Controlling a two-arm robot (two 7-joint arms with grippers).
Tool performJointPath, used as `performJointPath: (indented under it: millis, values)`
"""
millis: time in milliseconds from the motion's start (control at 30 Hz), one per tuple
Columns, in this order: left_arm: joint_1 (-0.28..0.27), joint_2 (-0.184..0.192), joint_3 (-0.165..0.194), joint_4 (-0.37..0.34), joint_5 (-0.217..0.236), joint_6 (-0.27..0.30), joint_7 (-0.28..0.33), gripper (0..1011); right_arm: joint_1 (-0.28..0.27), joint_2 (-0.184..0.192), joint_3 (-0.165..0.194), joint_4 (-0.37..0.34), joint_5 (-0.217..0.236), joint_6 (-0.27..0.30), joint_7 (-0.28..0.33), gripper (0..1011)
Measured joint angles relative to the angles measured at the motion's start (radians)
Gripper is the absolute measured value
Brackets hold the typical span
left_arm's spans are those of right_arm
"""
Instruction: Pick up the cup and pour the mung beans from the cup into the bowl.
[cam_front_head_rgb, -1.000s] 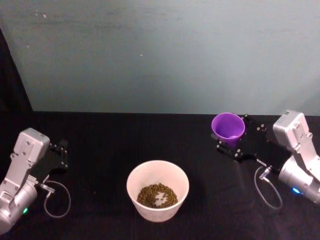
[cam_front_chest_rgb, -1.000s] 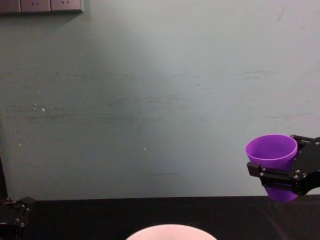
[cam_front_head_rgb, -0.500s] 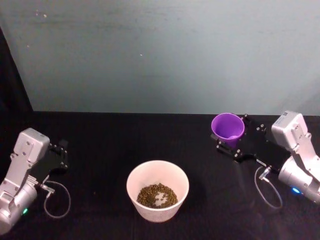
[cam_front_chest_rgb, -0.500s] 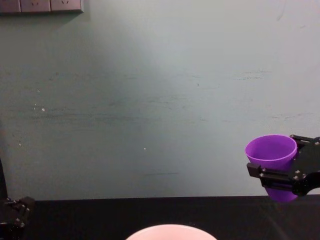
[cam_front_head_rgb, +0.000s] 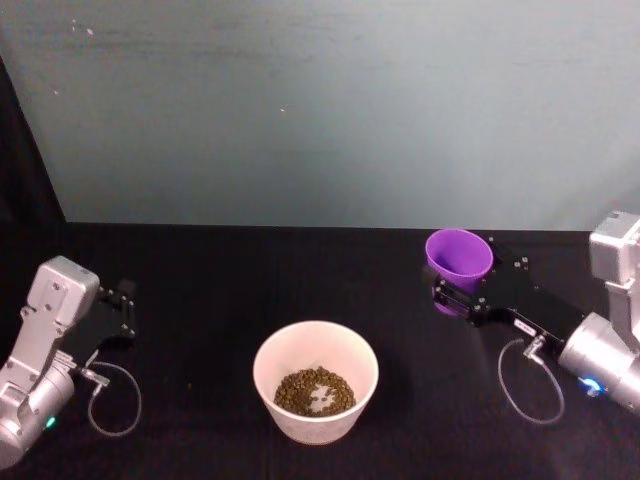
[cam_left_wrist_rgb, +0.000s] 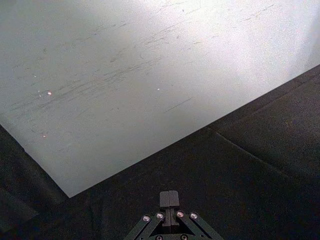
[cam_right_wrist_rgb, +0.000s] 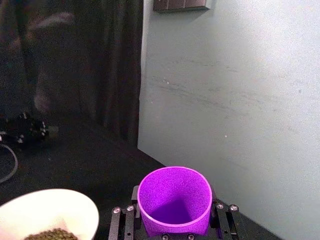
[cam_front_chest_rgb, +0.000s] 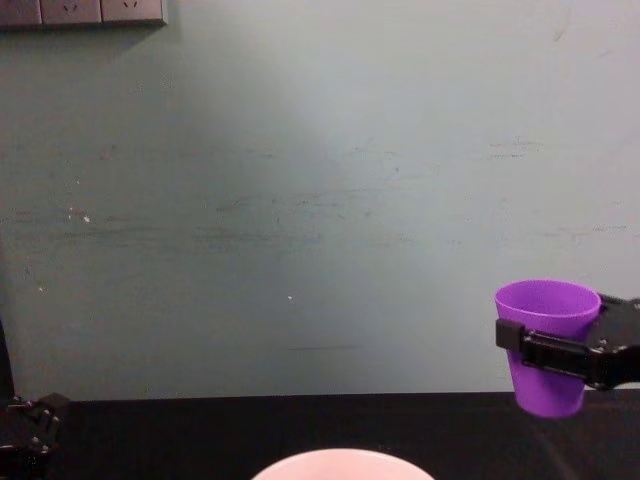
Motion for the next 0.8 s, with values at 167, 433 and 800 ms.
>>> performJointPath:
  millis: [167,433,800]
  values:
    - [0.000,0.000,0.000,0.000,0.000,0.000,0.000,0,0.003,-0.012,0.004,0.064,0.085,-0.006,0.052,737]
    - [0.000,0.000,0.000,0.000,0.000,0.000,0.000,0,-0.001,-0.020,-0.016,0.128,0.123,-0.041,0.079,737]
    - [0.000,0.000,0.000,0.000,0.000,0.000,0.000,0,-0.005,-0.030,-0.052,0.191,0.118,-0.094,0.067,737]
